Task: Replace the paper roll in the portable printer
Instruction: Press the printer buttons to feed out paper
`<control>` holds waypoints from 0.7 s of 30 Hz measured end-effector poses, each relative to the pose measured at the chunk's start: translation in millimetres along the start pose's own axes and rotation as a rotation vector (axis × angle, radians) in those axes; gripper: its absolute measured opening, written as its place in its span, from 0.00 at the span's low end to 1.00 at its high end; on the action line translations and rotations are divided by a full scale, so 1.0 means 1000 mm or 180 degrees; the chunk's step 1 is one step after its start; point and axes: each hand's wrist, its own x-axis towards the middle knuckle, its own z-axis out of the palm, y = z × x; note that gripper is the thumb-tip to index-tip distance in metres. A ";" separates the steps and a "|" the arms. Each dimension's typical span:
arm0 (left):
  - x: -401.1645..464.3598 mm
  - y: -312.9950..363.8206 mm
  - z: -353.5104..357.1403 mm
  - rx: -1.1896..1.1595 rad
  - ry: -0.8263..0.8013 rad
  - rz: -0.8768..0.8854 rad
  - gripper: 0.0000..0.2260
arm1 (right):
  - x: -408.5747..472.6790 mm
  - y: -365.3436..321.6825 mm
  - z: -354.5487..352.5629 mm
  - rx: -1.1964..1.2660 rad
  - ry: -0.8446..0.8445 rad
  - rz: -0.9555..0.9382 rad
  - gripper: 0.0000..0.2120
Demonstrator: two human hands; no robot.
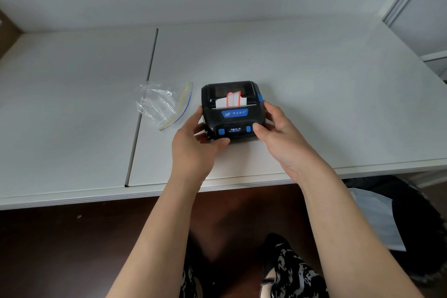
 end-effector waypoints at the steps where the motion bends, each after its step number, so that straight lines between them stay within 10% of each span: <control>1: 0.000 0.000 0.000 0.0004 -0.0002 0.0004 0.37 | 0.000 0.000 0.000 -0.0004 -0.0001 0.0000 0.26; 21: 0.002 -0.002 0.001 0.0052 0.0030 0.0039 0.37 | 0.001 0.001 -0.001 0.0020 -0.0004 0.0099 0.28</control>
